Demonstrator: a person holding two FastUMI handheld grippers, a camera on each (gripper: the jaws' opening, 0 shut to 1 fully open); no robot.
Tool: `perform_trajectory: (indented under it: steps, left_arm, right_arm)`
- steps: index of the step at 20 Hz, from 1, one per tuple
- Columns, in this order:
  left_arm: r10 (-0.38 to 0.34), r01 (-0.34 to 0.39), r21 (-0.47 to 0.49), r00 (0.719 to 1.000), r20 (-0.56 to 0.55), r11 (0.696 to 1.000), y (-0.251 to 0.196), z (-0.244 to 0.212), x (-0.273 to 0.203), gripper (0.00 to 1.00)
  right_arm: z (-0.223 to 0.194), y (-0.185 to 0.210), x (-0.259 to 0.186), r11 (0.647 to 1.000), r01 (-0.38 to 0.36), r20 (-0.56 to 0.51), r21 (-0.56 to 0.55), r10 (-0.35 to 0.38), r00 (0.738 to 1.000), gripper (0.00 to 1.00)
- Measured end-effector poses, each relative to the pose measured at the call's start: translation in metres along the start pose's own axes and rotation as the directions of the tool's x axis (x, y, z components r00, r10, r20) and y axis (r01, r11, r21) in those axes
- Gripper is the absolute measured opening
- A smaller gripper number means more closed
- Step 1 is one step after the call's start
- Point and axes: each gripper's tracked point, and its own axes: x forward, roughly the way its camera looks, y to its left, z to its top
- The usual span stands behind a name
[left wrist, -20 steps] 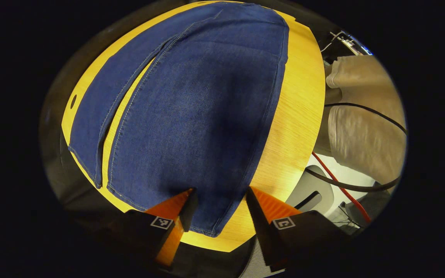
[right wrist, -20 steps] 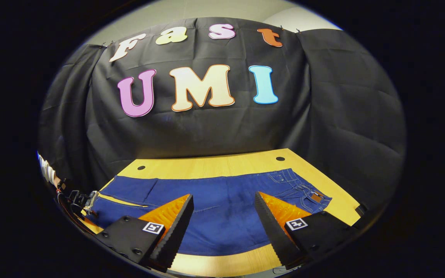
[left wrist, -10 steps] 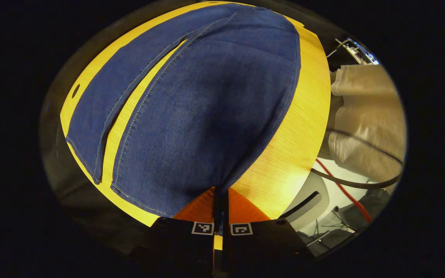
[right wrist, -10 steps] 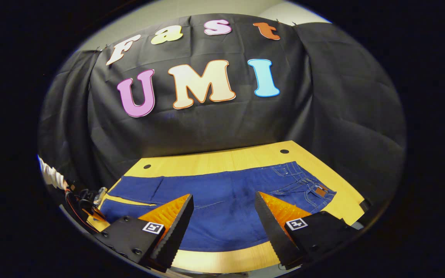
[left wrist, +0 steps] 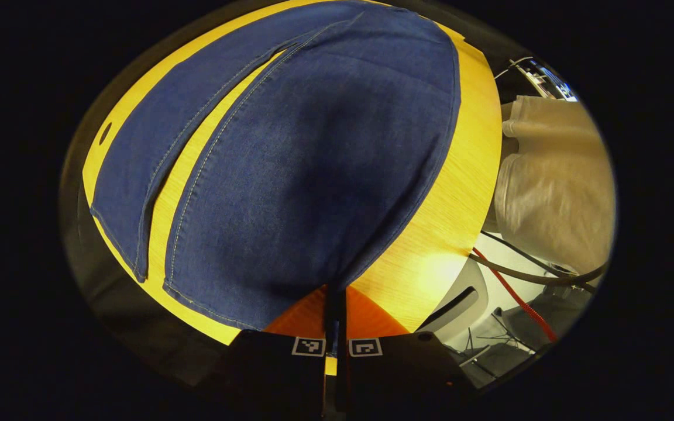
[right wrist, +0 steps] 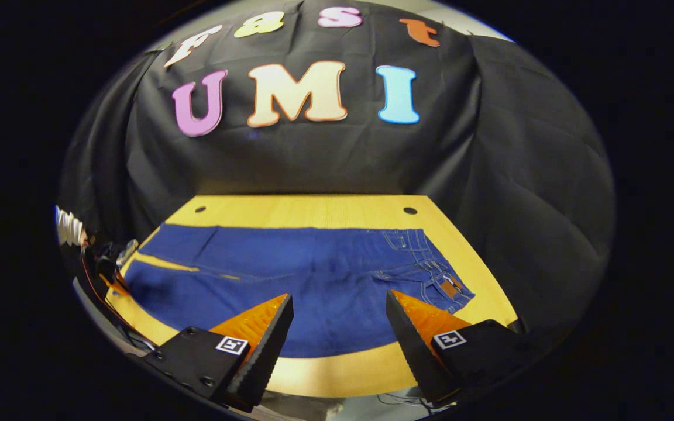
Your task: Grasp the waist and the cuffs of the jeans and fold them to make the two legs overlap; first hold the waist and fold one-third of the jeans toward the cuffs, then hold the cuffs and fold the remaining one-third in the same direction to finish folding.
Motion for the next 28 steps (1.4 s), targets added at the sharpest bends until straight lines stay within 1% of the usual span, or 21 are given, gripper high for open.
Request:
perform_trajectory:
  steps: [2, 4, 6, 7, 8, 9, 12, 14, 16, 18, 19, 21, 24, 25, 28]
  left_arm:
    - [0.024, -0.025, -0.02, 1.0, -0.01, 1.0, 0.001, 0.0, 0.001, 0.01]
    - [0.053, -0.054, -0.064, 0.999, -0.006, 0.997, 0.002, 0.0, 0.002, 0.01]
    - [0.083, -0.082, -0.119, 0.997, -0.002, 0.989, 0.002, 0.002, 0.003, 0.01]
    - [0.097, -0.097, -0.134, 0.995, -0.008, 0.986, 0.0, 0.002, 0.002, 0.01]
    - [0.11, -0.111, -0.139, 0.994, -0.017, 0.984, 0.0, 0.002, 0.002, 0.01]
    - [0.121, -0.123, -0.147, 0.992, -0.025, 0.981, 0.0, 0.002, 0.003, 0.01]
    - [0.139, -0.143, -0.188, 0.99, -0.03, 0.972, -0.002, 0.002, 0.003, 0.01]
    - [0.139, -0.143, -0.226, 0.99, -0.036, 0.964, -0.002, 0.002, 0.004, 0.01]
    - [0.14, -0.147, -0.272, 0.989, -0.044, 0.951, -0.002, 0.004, 0.003, 0.01]
    - [0.15, -0.158, -0.297, 0.987, -0.05, 0.942, -0.003, 0.004, 0.003, 0.01]
    - [0.153, -0.163, -0.306, 0.987, -0.055, 0.938, -0.003, 0.004, 0.004, 0.01]
    - [0.154, -0.167, -0.322, 0.986, -0.066, 0.932, -0.003, 0.005, 0.004, 0.01]
    - [0.149, -0.168, -0.339, 0.985, -0.082, 0.925, -0.004, 0.005, 0.004, 0.01]
    - [0.148, -0.169, -0.347, 0.985, -0.085, 0.923, -0.004, 0.005, 0.004, 0.01]
    - [0.137, -0.161, -0.369, 0.986, -0.092, 0.915, -0.004, 0.006, 0.004, 0.01]
  right_arm:
    - [-0.012, -0.013, 0.006, 0.997, -0.032, -0.067, -0.076, 0.027, 0.997, 0.99]
    - [-0.02, -0.021, 0.013, 0.987, -0.086, -0.131, -0.139, 0.067, 0.989, 0.99]
    - [-0.03, -0.034, 0.026, 0.966, -0.142, -0.199, -0.215, 0.099, 0.975, 0.99]
    - [-0.038, -0.04, 0.032, 0.95, -0.173, -0.24, -0.26, 0.11, 0.964, 1.0]
    - [-0.046, -0.045, 0.038, 0.932, -0.207, -0.292, -0.299, 0.118, 0.949, 0.99]
    - [-0.055, -0.049, 0.042, 0.909, -0.253, -0.348, -0.332, 0.131, 0.928, 0.99]
    - [-0.081, -0.051, 0.059, 0.818, -0.391, -0.486, -0.423, 0.159, 0.86, 1.0]
    - [-0.1, -0.058, 0.075, 0.747, -0.47, -0.57, -0.47, 0.149, 0.808, 0.99]
    - [-0.115, -0.062, 0.088, 0.686, -0.527, -0.628, -0.502, 0.129, 0.767, 0.99]
    - [-0.126, -0.062, 0.095, 0.64, -0.582, -0.681, -0.503, 0.121, 0.722, 0.99]
    - [-0.132, -0.066, 0.097, 0.625, -0.602, -0.706, -0.497, 0.112, 0.699, 1.0]
    - [-0.142, -0.071, 0.102, 0.597, -0.635, -0.74, -0.49, 0.1, 0.665, 1.0]
    - [-0.151, -0.073, 0.107, 0.558, -0.665, -0.768, -0.496, 0.076, 0.636, 1.0]
    - [-0.156, -0.077, 0.111, 0.553, -0.673, -0.778, -0.491, 0.069, 0.624, 1.0]
    - [-0.157, -0.075, 0.113, 0.558, -0.68, -0.79, -0.475, 0.07, 0.609, 1.0]
